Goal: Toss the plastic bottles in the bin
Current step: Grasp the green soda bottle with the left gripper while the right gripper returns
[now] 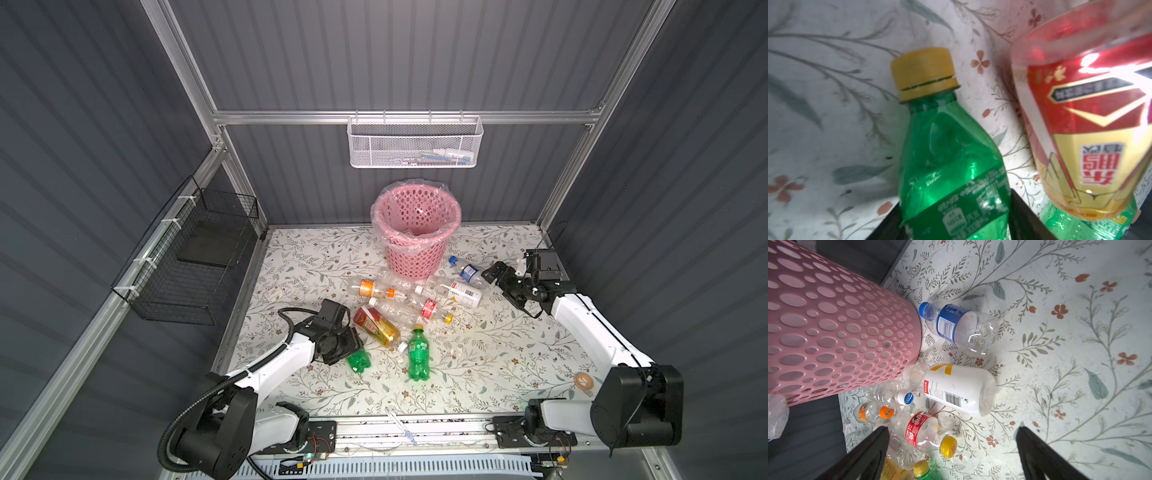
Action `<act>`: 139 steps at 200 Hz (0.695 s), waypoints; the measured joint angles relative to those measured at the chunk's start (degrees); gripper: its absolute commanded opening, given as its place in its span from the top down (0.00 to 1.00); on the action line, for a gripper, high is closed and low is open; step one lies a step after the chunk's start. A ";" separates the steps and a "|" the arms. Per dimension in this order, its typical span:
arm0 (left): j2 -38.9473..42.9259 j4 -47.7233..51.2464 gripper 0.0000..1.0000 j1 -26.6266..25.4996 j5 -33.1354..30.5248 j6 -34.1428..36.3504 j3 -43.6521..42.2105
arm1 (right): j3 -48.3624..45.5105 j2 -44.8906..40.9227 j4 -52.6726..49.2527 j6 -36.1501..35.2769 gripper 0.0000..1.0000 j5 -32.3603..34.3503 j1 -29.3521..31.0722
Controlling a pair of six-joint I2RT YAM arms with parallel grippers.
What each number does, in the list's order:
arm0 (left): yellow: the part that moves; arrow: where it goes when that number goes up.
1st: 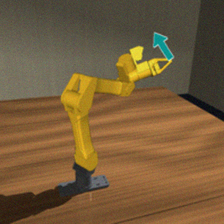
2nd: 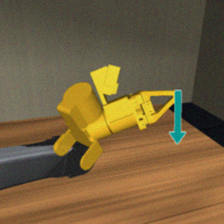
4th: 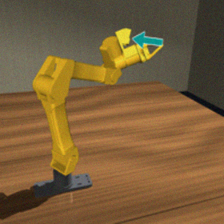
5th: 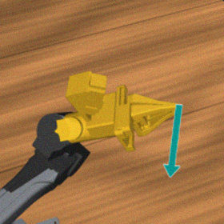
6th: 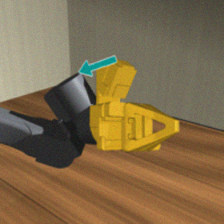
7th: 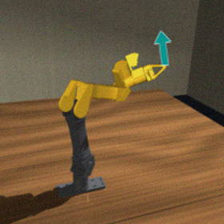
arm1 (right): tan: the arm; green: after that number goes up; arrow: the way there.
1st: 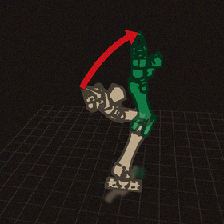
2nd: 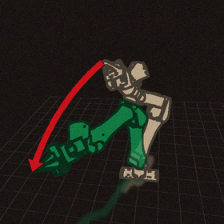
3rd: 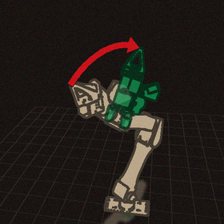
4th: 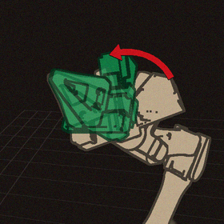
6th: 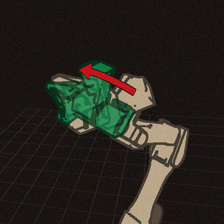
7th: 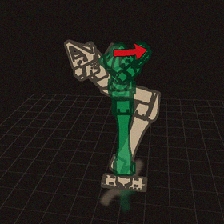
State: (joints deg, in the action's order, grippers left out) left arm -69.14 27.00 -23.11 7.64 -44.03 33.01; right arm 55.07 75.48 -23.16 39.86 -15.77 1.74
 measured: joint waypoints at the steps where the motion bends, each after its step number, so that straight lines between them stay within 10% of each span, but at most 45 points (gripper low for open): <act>1: 0.07 0.11 0.40 0.09 -0.04 0.02 -0.02 | 0.00 0.00 -0.02 0.02 0.03 -0.04 0.00; 69: -0.85 3.74 0.13 7.85 -2.97 6.56 0.11 | -0.94 0.00 1.84 0.22 0.03 -0.74 0.00; 139: -1.14 3.17 0.36 7.85 -3.15 6.80 0.72 | -2.49 -0.02 2.51 0.52 0.03 -0.92 0.00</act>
State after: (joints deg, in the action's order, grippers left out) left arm -70.28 30.17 -15.27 4.49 -37.23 33.74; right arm 52.58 75.46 -20.64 40.38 -16.69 1.74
